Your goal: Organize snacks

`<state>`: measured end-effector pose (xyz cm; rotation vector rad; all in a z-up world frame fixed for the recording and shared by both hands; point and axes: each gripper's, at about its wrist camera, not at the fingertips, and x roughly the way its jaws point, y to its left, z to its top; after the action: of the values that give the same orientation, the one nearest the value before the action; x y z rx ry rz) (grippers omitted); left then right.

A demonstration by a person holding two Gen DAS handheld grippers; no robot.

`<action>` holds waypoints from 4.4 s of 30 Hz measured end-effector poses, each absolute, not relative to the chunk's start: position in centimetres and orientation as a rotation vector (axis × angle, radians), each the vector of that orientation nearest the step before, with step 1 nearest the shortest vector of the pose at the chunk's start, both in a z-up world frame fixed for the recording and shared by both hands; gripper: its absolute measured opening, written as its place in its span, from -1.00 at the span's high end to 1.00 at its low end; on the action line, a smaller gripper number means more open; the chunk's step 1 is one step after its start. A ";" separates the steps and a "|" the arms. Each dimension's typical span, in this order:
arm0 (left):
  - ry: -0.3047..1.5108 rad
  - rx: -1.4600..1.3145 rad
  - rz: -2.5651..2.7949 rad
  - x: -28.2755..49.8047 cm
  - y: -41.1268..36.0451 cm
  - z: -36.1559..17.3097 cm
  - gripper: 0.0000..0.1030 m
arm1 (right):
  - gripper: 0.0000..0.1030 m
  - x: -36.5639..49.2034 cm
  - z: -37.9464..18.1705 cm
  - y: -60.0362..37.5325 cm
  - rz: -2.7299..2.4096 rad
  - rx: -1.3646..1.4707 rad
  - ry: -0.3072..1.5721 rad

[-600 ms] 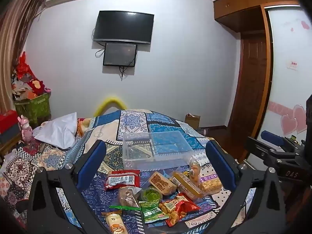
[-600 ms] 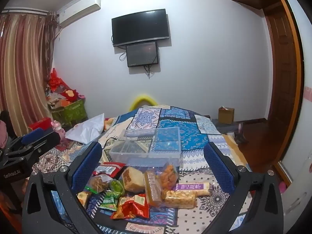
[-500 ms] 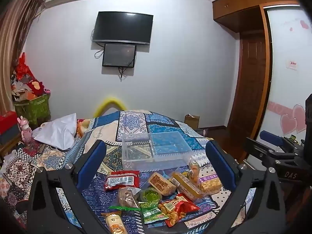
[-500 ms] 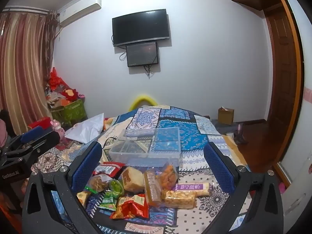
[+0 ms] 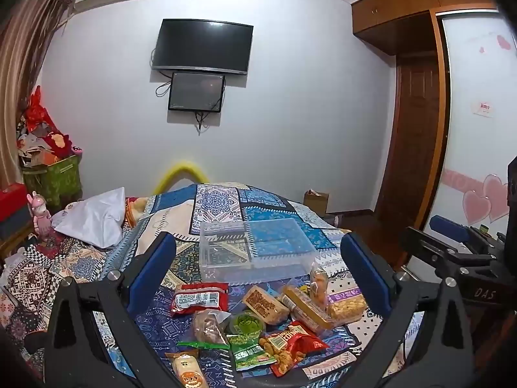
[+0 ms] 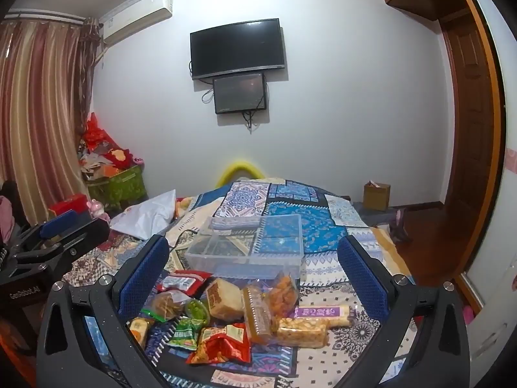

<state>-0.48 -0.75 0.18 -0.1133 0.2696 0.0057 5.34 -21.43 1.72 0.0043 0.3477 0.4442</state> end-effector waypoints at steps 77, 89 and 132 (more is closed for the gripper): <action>0.344 -0.108 -0.010 1.6 0.5 -1.8 -1.00 | -1.00 6.7 -0.1 -21.0 0.457 0.017 0.398; 0.598 -0.136 0.088 4.6 4.7 -8.9 -0.43 | -0.83 10.2 -5.8 -21.1 0.505 0.048 0.641; 0.972 -0.296 0.122 5.8 8.4 -21.0 0.23 | 0.28 16.5 -13.9 -16.3 0.556 -0.128 0.922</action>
<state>5.84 8.36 -21.03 -0.2961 0.9724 0.1221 16.54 -16.34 -13.87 -0.1285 0.9223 0.5564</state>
